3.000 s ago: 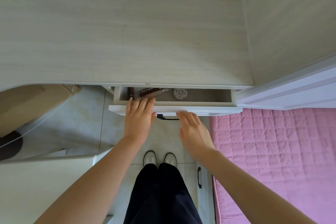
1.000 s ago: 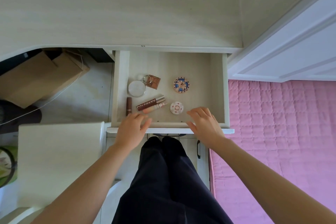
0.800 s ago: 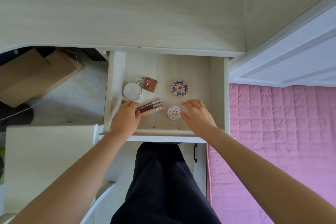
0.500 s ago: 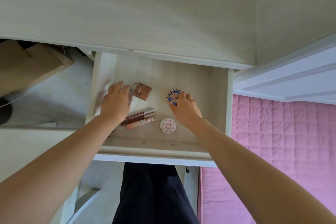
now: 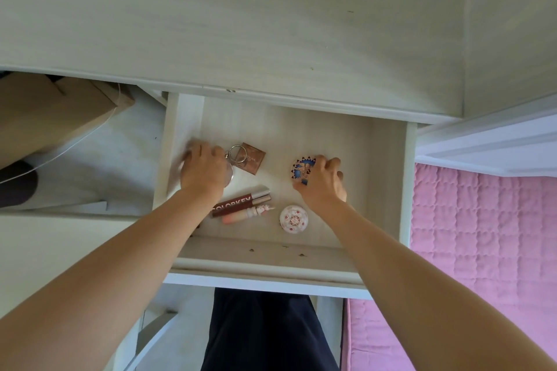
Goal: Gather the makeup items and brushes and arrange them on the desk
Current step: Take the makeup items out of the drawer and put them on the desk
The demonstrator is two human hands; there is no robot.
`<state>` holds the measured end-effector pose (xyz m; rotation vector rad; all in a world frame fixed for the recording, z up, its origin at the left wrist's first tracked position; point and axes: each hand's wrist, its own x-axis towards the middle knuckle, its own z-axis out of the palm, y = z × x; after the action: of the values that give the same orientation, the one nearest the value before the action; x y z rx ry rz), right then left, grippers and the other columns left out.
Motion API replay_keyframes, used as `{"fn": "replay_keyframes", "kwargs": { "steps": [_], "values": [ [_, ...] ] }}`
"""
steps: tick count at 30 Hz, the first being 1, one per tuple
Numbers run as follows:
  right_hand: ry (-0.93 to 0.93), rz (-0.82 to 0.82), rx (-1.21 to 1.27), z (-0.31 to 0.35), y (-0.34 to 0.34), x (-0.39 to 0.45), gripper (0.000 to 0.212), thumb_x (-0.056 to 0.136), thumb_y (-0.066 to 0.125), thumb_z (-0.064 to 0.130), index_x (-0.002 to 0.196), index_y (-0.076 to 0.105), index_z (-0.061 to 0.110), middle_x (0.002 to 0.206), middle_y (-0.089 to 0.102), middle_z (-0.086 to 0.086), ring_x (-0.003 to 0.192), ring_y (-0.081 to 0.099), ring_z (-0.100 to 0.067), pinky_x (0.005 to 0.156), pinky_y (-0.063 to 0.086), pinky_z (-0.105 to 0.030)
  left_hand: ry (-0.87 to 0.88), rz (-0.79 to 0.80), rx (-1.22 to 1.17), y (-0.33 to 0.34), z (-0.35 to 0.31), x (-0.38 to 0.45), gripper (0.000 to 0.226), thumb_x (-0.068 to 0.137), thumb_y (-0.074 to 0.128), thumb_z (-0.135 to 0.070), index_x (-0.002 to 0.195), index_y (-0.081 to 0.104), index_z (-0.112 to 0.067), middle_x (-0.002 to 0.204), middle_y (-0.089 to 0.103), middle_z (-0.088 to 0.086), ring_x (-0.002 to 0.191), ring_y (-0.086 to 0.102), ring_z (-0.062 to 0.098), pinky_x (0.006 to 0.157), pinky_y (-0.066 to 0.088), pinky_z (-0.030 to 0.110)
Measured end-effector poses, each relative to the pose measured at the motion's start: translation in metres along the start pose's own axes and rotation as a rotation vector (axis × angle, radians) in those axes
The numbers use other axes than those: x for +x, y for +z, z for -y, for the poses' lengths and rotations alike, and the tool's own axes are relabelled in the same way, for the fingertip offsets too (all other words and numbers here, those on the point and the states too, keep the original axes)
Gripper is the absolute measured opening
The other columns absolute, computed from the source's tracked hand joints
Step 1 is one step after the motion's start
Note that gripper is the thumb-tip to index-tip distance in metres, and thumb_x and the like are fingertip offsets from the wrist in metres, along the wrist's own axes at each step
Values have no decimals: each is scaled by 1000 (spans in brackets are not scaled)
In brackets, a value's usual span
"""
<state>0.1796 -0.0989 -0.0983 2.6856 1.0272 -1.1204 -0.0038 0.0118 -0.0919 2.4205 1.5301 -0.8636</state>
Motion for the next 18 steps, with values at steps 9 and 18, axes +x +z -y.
{"fn": "replay_keyframes", "kwargs": {
  "steps": [9, 18],
  "values": [
    [-159, -43, -18, -7, 15, -23, 56, 83, 69, 10, 121, 28, 12, 120, 50, -10, 105, 47, -28, 87, 48, -43, 54, -84, -441, 14, 1, -19, 51, 67, 79, -12, 109, 50, -9, 114, 34, 11, 78, 58, 32, 66, 49, 36],
    [-99, -2, 478, -11, 5, -51, 46, 87, 50, -6, 121, 34, 20, 123, 42, -9, 94, 50, -21, 80, 48, -30, -217, -6, -1327, 4, -4, -58, 49, 62, 85, -20, 98, 53, -30, 98, 56, -7, 83, 55, 5, 47, 43, 11]
  ]
}}
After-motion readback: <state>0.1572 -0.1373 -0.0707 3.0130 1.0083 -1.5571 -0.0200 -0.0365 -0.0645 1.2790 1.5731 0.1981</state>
